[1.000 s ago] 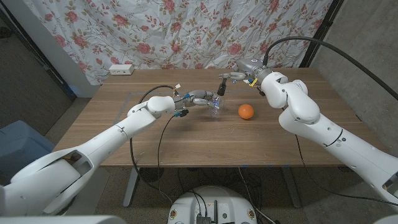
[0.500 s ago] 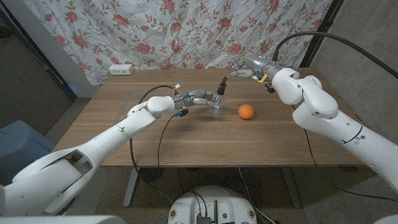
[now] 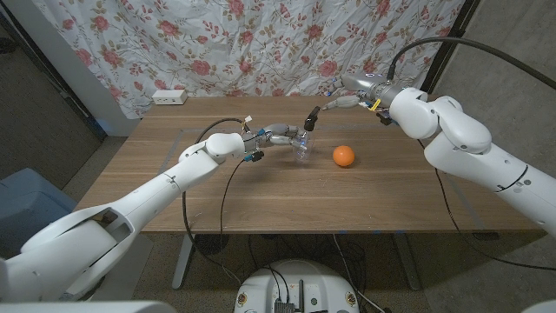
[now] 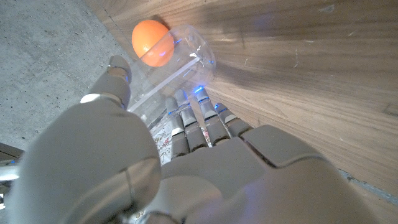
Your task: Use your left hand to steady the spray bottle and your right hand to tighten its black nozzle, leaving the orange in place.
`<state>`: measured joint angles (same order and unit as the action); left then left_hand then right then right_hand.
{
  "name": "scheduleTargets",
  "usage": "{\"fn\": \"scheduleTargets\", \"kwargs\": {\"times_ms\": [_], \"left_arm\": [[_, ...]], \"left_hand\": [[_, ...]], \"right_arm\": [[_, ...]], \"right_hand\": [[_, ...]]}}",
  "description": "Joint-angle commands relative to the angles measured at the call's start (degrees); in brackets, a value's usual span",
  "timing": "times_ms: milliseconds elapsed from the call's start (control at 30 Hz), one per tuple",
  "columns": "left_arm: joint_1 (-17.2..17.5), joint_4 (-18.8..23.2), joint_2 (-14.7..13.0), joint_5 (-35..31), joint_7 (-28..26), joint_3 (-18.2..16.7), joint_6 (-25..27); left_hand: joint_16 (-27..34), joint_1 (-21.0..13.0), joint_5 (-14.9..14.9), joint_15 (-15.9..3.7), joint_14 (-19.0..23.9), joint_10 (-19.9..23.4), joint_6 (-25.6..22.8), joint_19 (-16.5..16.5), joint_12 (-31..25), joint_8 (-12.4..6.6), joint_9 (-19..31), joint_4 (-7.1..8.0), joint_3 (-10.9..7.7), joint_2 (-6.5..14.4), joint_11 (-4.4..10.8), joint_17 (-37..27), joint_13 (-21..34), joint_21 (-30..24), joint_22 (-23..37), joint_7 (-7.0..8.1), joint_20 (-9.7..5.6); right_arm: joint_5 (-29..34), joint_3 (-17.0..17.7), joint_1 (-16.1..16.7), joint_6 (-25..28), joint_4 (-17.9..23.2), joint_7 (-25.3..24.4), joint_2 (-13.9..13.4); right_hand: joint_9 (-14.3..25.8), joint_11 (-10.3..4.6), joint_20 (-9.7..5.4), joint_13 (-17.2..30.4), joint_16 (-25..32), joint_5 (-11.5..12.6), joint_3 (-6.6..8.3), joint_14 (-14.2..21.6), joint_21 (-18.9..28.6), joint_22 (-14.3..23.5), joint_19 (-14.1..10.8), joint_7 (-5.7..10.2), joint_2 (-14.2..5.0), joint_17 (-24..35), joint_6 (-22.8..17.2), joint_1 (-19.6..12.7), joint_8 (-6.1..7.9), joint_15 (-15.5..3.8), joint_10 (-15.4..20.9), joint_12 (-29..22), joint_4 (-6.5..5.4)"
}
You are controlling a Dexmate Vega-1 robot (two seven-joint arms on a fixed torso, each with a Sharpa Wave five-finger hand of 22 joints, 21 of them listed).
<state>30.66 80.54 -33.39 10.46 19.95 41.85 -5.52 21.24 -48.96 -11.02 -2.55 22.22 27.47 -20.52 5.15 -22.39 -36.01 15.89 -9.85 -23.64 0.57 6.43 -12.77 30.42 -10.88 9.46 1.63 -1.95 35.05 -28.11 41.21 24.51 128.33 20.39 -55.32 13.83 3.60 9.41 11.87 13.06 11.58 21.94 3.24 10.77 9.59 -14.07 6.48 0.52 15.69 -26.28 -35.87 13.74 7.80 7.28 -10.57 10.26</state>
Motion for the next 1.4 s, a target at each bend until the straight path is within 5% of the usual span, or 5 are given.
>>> {"fn": "scheduleTargets", "kwargs": {"times_ms": [33,333,800,1400], "left_arm": [[-0.23,-0.06,0.25,-0.1,0.11,0.2,-0.02],[0.06,0.86,-0.02,-0.33,-0.08,0.22,0.16],[1.1,3.36,-1.01,-0.67,-0.67,0.08,1.47],[1.0,3.24,-1.17,-0.88,-0.4,0.18,1.63]], "left_hand": [[0.07,-3.63,-0.22,-7.56,0.63,3.42,-3.77,0.43,-0.25,-4.83,0.12,0.1,0.2,4.41,2.82,-0.1,0.27,0.11,0.13,2.11,-2.89],[0.0,-3.49,-0.25,-7.52,0.66,3.42,-3.91,0.44,-0.15,-4.9,-0.01,0.13,0.24,4.53,2.8,-0.06,0.38,0.12,0.13,2.13,-2.93],[-0.12,-3.45,-0.28,-7.55,0.77,3.57,-3.96,0.43,-0.05,-4.97,-0.22,0.05,0.24,4.68,2.79,0.04,0.56,0.14,0.13,2.08,-2.89],[-0.3,-3.41,-0.3,-7.43,0.82,3.62,-4.0,0.39,0.14,-5.05,-0.46,-0.04,0.3,4.74,2.77,0.15,0.79,0.16,0.13,2.1,-2.91]], "right_arm": [[-4.84,-0.77,-2.91,-6.65,-1.63,3.18,-2.24],[-6.06,-1.9,-4.84,-9.44,-2.66,6.19,-2.25],[-7.24,-4.08,-7.89,-12.91,-4.93,10.31,-0.96],[-3.75,-7.16,-11.06,-15.93,-8.21,11.97,2.08]], "right_hand": [[0.16,0.31,0.43,0.1,-0.66,0.77,0.64,-1.57,-0.3,0.2,1.19,0.41,0.55,0.04,3.13,-1.72,-1.09,0.72,-2.56,0.24,-0.04],[0.47,1.73,0.74,0.15,-1.23,2.19,1.08,-3.96,-0.37,0.19,2.8,0.09,1.38,-0.06,8.07,-3.51,-2.35,2.16,-6.48,0.17,-0.2],[0.93,2.88,2.06,0.31,-1.75,1.47,-0.12,-7.07,-0.34,0.18,4.38,0.2,3.18,-0.02,12.54,-1.63,-2.79,3.56,-12.13,0.41,-1.2],[1.28,2.76,2.21,0.34,-1.63,1.34,0.36,-8.22,-0.22,0.17,4.83,0.75,2.57,-0.07,10.4,-2.33,-1.15,3.87,-13.42,-0.25,-1.03]]}}
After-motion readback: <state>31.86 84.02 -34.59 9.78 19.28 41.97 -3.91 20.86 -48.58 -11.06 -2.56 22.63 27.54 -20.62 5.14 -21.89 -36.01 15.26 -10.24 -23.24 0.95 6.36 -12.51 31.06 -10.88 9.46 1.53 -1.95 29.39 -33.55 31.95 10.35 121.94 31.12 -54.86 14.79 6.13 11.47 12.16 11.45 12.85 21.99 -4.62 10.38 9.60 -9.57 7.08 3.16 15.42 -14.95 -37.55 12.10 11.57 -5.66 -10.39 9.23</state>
